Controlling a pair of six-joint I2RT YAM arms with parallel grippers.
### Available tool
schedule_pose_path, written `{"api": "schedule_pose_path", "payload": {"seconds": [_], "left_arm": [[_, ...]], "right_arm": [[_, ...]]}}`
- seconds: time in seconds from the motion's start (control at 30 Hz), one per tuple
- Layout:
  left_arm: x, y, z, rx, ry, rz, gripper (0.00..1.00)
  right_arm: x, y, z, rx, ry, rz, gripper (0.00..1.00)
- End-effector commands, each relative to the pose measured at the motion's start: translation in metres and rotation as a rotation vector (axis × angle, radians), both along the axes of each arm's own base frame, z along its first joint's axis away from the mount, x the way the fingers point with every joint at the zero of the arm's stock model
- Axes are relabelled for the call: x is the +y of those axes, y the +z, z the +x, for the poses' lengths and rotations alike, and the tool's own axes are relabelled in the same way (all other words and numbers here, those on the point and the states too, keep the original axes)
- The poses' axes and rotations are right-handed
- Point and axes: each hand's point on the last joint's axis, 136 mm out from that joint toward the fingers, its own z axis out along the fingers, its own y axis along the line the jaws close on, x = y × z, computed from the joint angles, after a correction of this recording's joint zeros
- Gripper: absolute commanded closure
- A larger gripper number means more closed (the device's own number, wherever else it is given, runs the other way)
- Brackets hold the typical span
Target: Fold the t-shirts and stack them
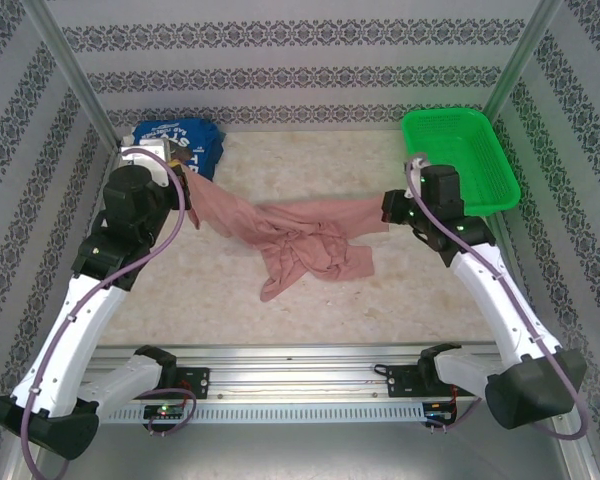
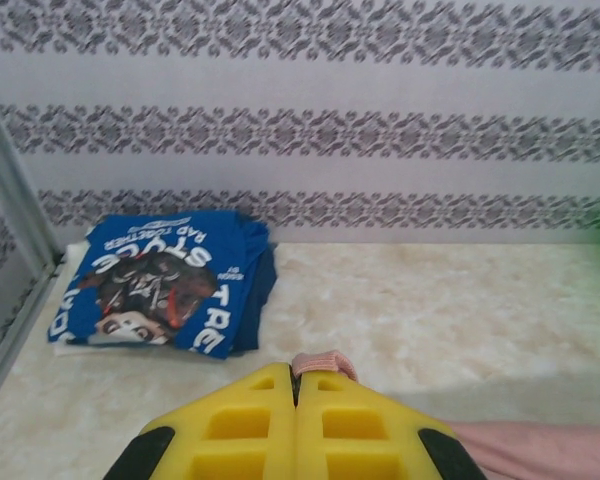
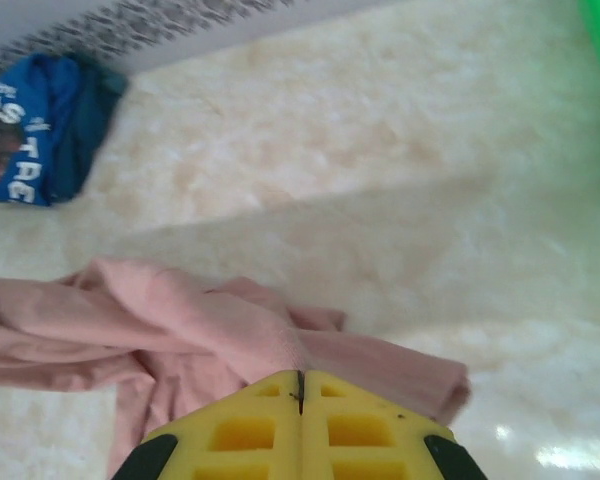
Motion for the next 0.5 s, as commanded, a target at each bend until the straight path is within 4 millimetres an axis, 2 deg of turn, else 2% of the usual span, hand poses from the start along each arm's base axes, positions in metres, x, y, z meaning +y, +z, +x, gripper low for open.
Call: {"api": "schedule_pose_path", "payload": {"seconds": [0.0,0.1,0.2,0.3,0.43,0.47], "left_arm": [[0.018,0.021,-0.01,-0.068,0.066,0.015,1.0],[0.021,0.019,-0.008,-0.064,0.082,0.03,1.0],[0.024,0.009,0.004,-0.038,0.094,0.039,1.0],[0.036,0.001,0.025,-0.036,0.131,0.032,1.0],[0.072,0.008,0.057,-0.058,0.234,0.03,1.0],[0.086,0.011,0.063,-0.066,0.275,0.039,1.0]], "right_arm": [[-0.01,0.028,-0.003,-0.061,-0.005,0.067,1.0],[0.005,0.037,0.008,-0.059,0.058,0.097,1.0],[0.025,0.033,0.033,-0.044,0.097,0.086,1.0],[0.043,0.041,0.071,-0.098,0.113,0.105,1.0],[0.054,0.068,0.136,-0.239,0.069,0.148,1.0],[0.052,0.068,0.155,-0.248,0.025,0.165,0.88]]}}
